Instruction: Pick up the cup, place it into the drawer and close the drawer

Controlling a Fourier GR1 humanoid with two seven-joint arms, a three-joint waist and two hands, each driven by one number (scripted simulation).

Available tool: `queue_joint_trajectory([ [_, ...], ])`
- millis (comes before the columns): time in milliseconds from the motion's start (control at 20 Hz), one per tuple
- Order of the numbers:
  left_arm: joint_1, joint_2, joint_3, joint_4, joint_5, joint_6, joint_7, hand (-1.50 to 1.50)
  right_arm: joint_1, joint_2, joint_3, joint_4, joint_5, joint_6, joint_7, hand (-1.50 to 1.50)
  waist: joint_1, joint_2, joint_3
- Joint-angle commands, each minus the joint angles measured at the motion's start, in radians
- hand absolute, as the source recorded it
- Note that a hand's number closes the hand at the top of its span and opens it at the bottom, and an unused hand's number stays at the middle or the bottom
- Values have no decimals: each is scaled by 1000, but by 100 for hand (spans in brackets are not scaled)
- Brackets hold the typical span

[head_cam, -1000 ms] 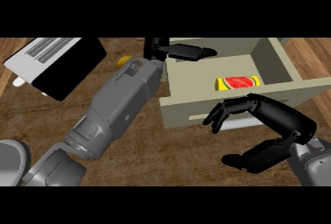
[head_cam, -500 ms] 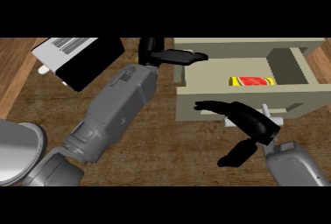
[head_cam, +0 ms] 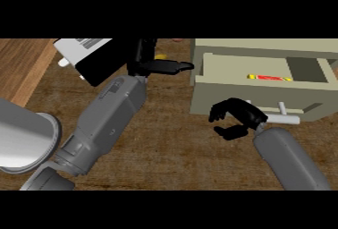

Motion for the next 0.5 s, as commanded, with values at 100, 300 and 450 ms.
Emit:
queue_joint_trajectory([
  [100,106,48,-11,-82,0,-58,8,-150,-197,23,-101,303,4,-90,-163,150,36,6,1],
  [300,119,87,-2,-120,14,-93,32,-150,-261,-10,-196,407,-32,-163,-234,150,61,20,3],
  [450,133,88,-16,-156,11,-87,64,-150,-359,-53,-254,475,-55,-158,-223,150,86,19,4],
])
